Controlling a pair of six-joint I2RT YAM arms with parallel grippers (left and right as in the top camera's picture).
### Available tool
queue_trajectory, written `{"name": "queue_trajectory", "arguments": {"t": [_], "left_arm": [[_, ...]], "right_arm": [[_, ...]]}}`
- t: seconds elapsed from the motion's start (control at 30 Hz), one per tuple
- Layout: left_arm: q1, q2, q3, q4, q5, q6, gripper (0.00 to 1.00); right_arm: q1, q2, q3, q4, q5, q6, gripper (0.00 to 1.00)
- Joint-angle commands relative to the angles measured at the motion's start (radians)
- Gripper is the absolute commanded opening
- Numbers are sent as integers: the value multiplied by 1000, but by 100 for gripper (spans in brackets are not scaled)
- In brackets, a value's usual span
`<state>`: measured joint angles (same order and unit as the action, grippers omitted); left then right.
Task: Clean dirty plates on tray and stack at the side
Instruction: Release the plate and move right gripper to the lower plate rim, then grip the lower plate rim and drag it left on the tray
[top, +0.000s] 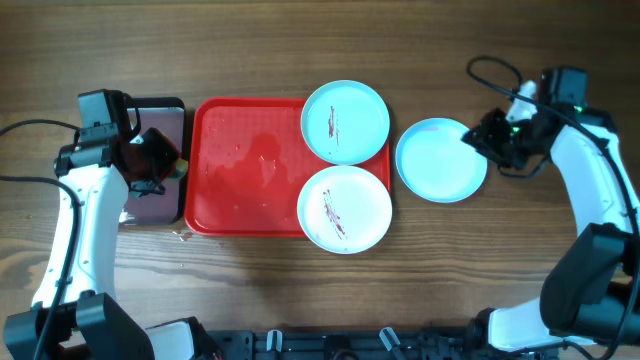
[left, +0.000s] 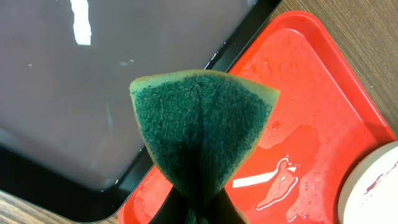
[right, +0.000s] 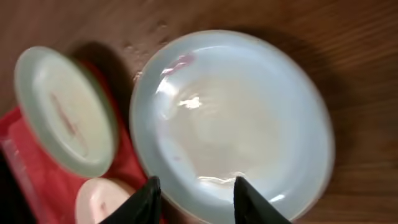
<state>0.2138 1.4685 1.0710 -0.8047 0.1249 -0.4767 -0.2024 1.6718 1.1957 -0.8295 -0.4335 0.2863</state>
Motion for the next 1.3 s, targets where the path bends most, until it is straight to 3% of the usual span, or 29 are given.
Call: {"name": "queue_trajectory", "arguments": {"t": [0.0, 0.3, 0.57, 0.73, 0.83, 1.1, 1.27], "left_arm": [[5, 7, 8, 3, -3, -2, 4], [5, 7, 8, 3, -3, -2, 4], [5, 7, 8, -1, -3, -2, 4], [5, 7, 8, -1, -3, -2, 4], [5, 7, 8, -1, -3, -2, 4], [4, 7, 8, -2, -3, -2, 4], [4, 7, 8, -1, -3, -2, 4]], "right_arm": [[126, 2, -12, -64, -84, -50, 40], [404, 6, -169, -40, 101, 36, 40], [506, 6, -272, 80, 105, 76, 34], [533, 6, -274, 92, 106, 87, 21], [532, 6, -274, 89, 106, 93, 4], [555, 1, -274, 103, -41, 120, 4], [669, 0, -274, 219, -29, 285, 4]]}}
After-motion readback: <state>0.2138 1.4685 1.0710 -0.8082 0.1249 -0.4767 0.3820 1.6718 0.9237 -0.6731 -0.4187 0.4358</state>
